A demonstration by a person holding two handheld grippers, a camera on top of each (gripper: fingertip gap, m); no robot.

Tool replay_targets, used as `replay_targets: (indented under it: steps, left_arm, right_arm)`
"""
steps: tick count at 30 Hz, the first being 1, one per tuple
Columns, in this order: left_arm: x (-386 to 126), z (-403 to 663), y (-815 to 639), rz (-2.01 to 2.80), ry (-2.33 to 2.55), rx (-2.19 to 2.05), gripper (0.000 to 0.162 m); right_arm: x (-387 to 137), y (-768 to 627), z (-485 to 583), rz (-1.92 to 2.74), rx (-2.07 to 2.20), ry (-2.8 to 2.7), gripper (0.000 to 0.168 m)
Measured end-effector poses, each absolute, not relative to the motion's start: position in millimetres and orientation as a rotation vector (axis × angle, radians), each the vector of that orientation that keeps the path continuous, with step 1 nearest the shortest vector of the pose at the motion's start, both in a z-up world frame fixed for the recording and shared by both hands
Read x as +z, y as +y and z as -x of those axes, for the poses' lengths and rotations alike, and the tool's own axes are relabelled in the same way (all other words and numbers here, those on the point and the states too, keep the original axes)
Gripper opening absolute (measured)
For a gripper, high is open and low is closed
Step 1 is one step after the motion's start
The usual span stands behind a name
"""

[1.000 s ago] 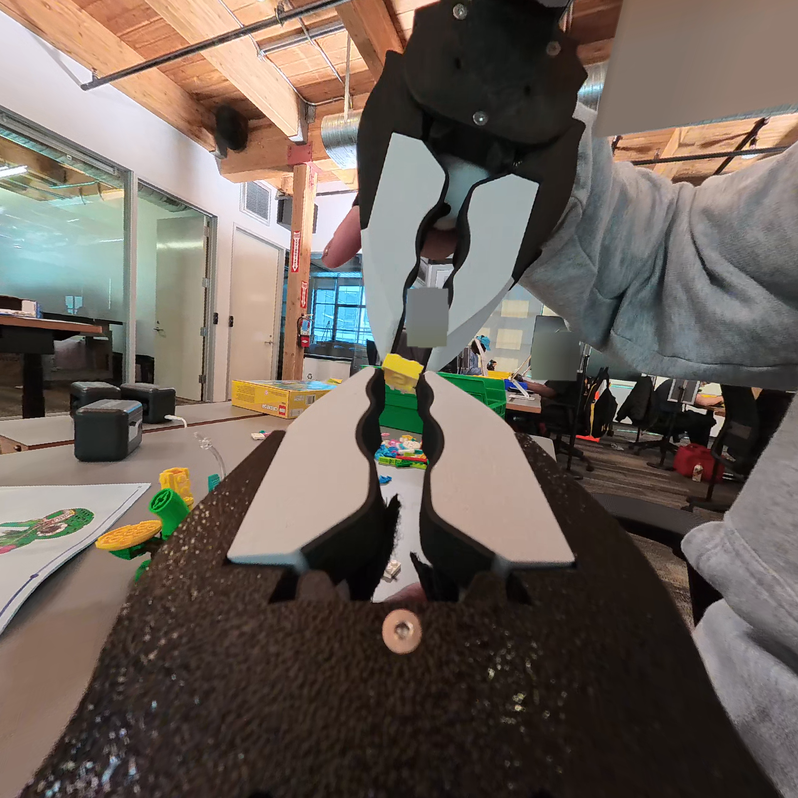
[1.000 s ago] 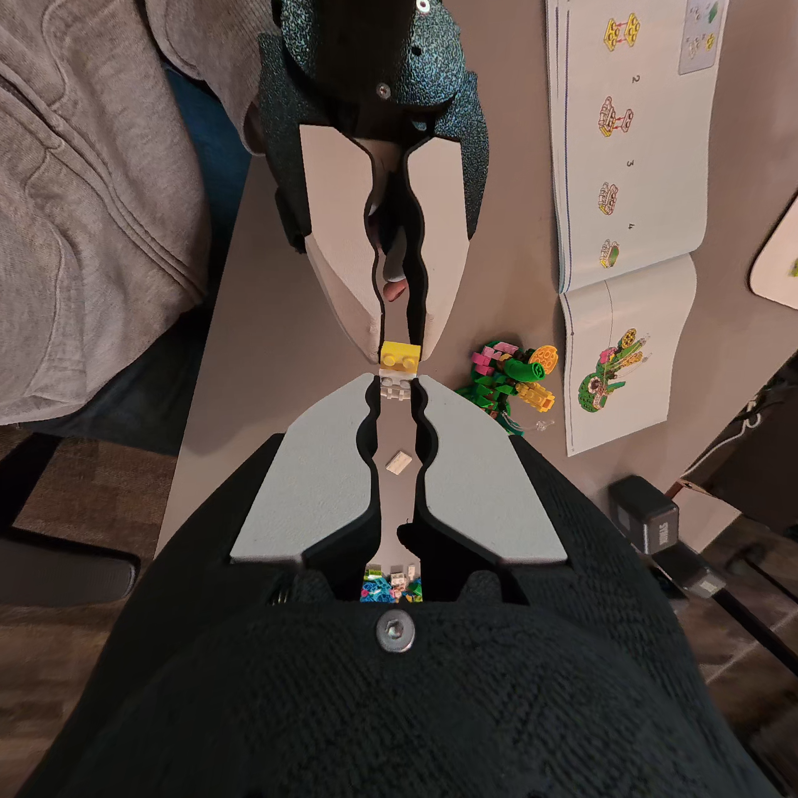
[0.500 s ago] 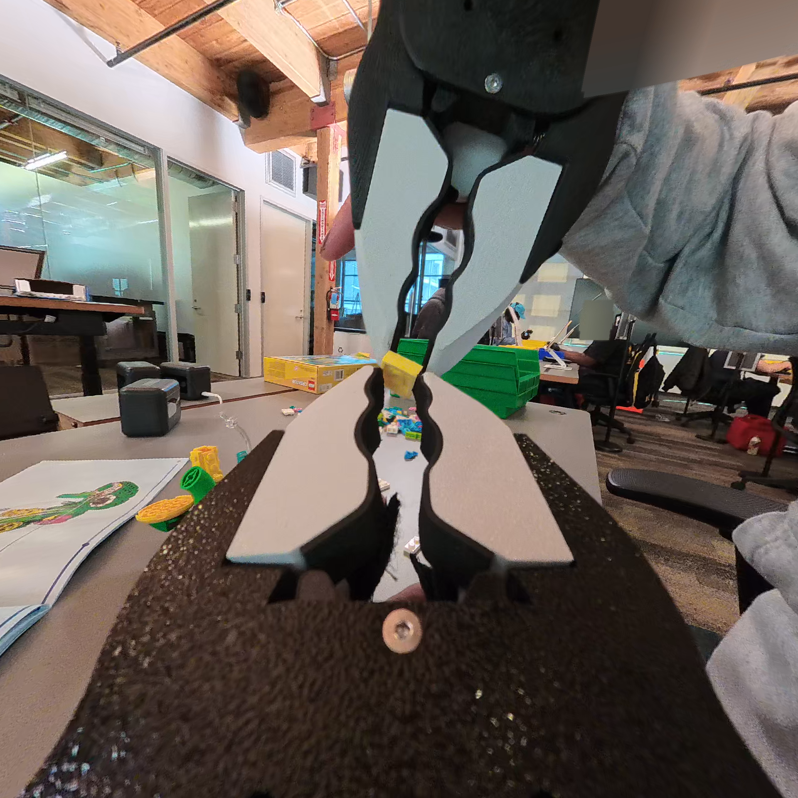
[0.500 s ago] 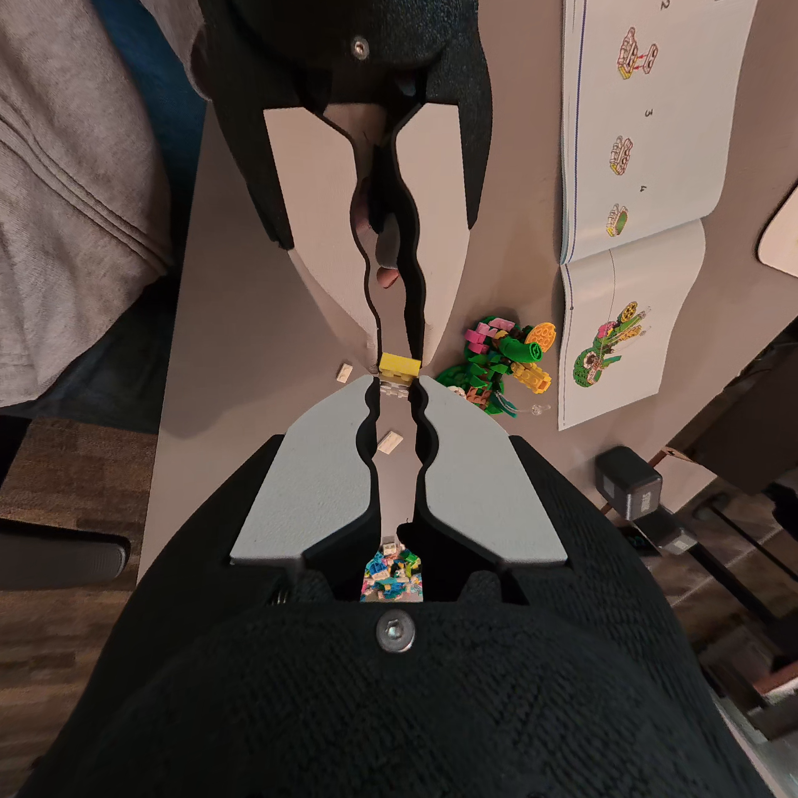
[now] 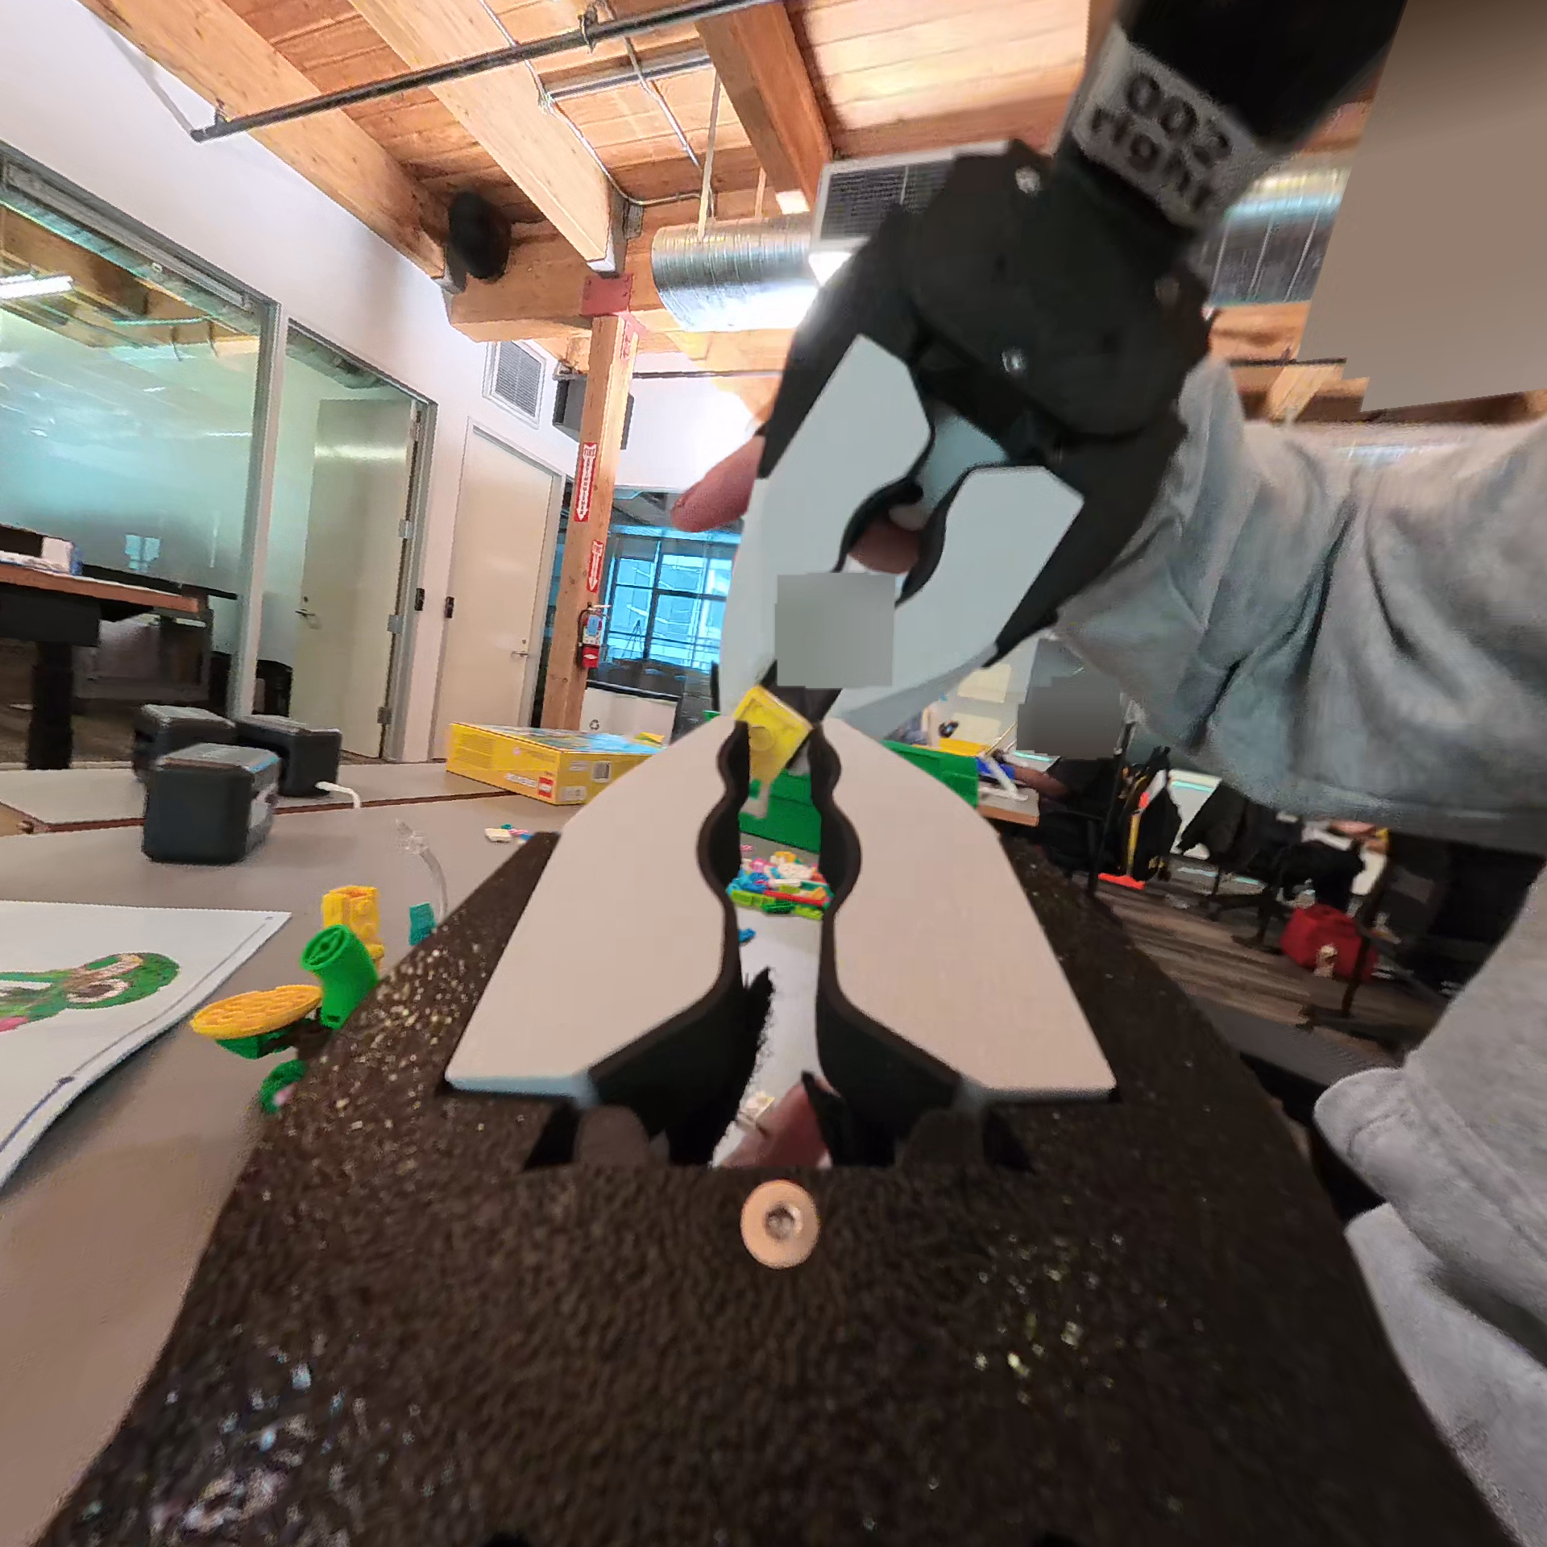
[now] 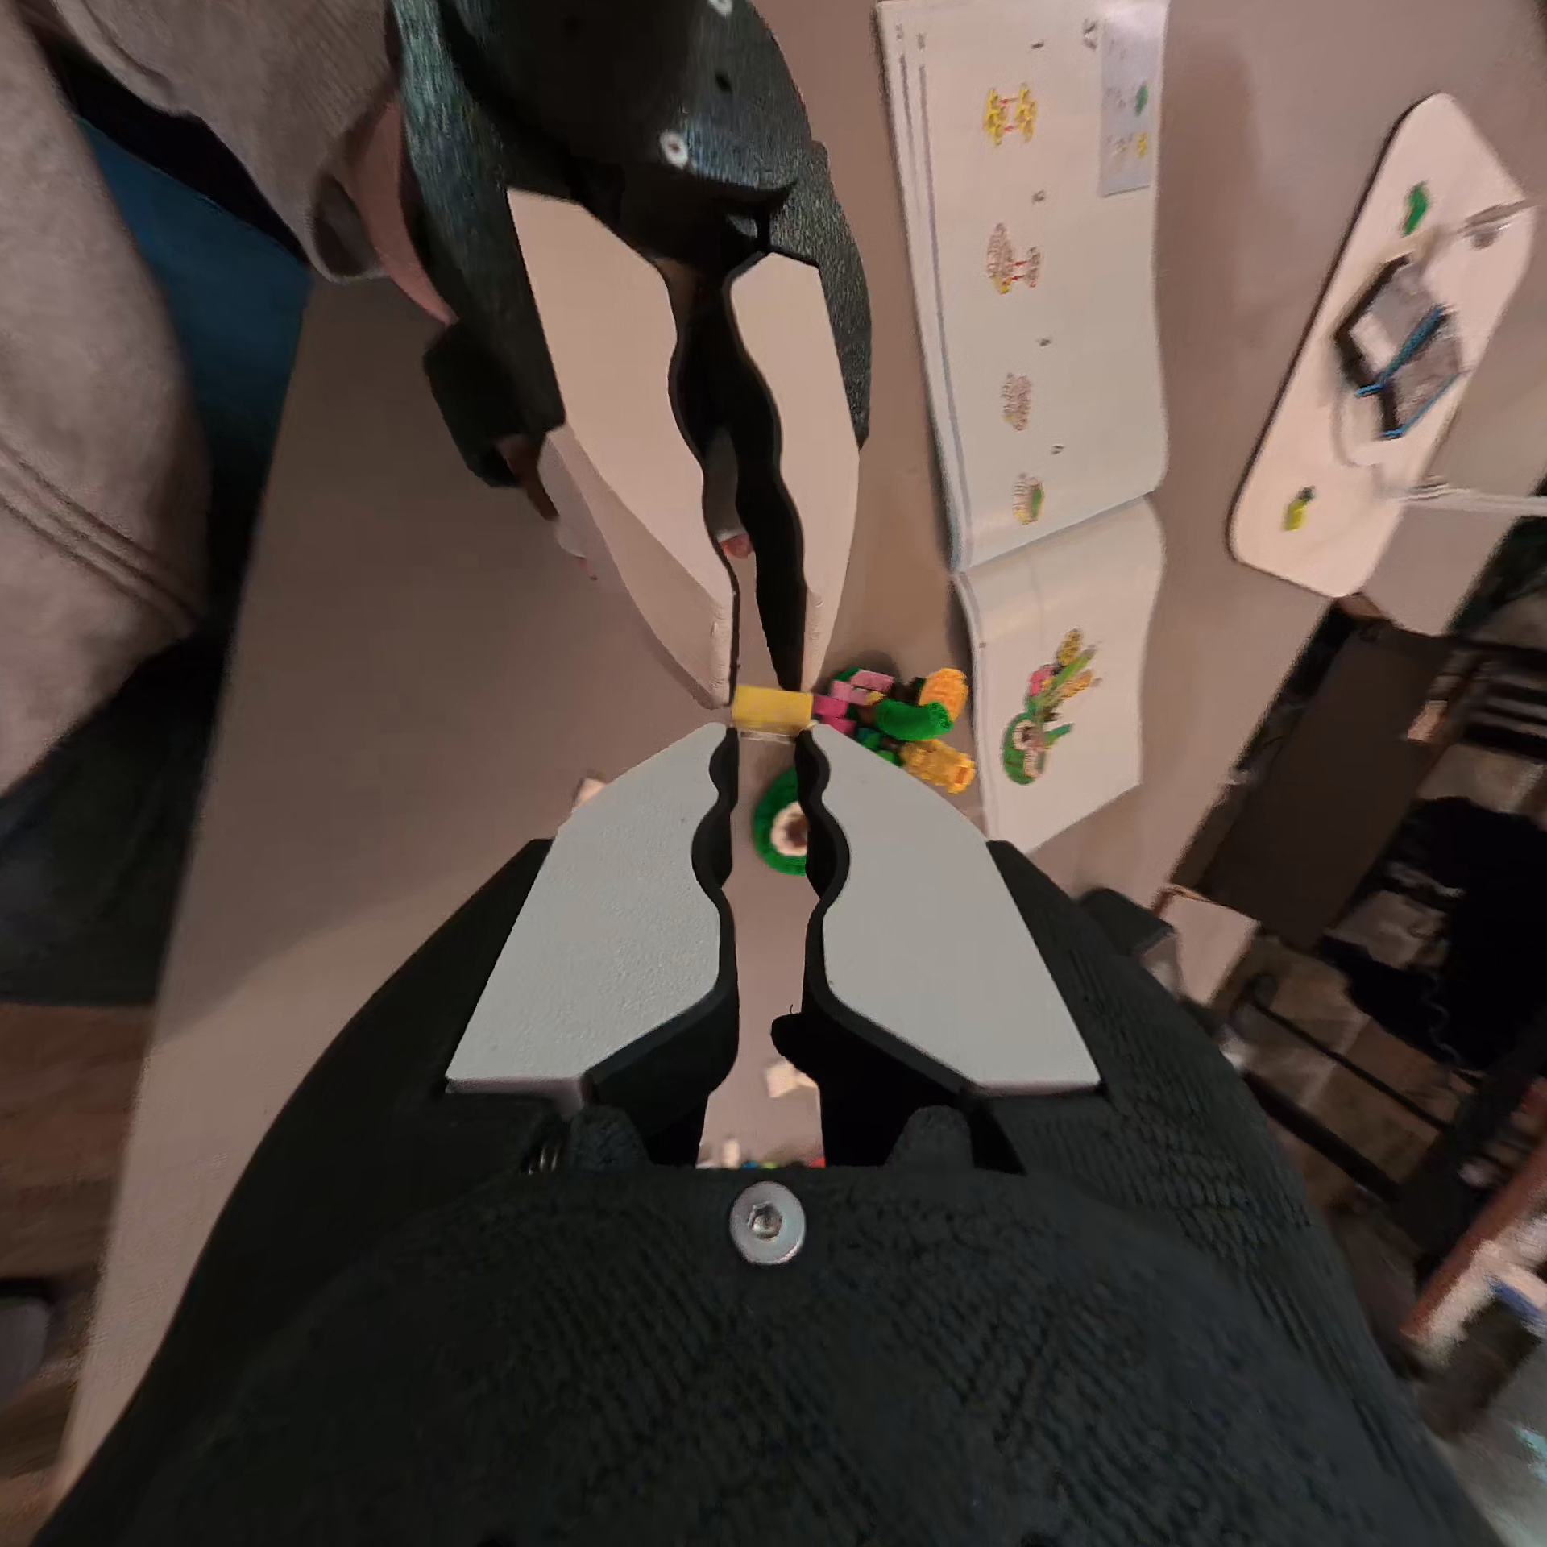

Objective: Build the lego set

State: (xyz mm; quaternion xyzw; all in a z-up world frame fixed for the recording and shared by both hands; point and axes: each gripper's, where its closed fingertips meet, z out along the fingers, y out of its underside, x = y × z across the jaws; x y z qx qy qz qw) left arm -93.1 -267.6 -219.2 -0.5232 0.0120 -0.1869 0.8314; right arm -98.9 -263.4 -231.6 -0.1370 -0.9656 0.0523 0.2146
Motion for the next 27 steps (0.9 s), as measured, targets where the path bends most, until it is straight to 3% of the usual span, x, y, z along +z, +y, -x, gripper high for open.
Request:
replay_targets:
  steps: [1,5,17,27]
  left_arm:
    - [-218,93,-268,1.103,0.02,-0.426,0.017]
    - [-217,92,-268,1.093,-0.001,-0.485,0.022]
    - [-216,92,-268,1.094,0.025,-0.391,0.007]
    - [-223,89,-260,1.185,0.051,-0.247,0.027]
  right_arm:
    - [-233,-261,101,0.333,0.115,-2.632,0.011]
    - [-237,-255,108,0.129,-0.005,-2.424,0.011]
    - [-230,-259,108,-0.189,-0.053,-1.907,0.011]
    - [-223,-262,99,-0.268,-0.045,-1.758,0.011]
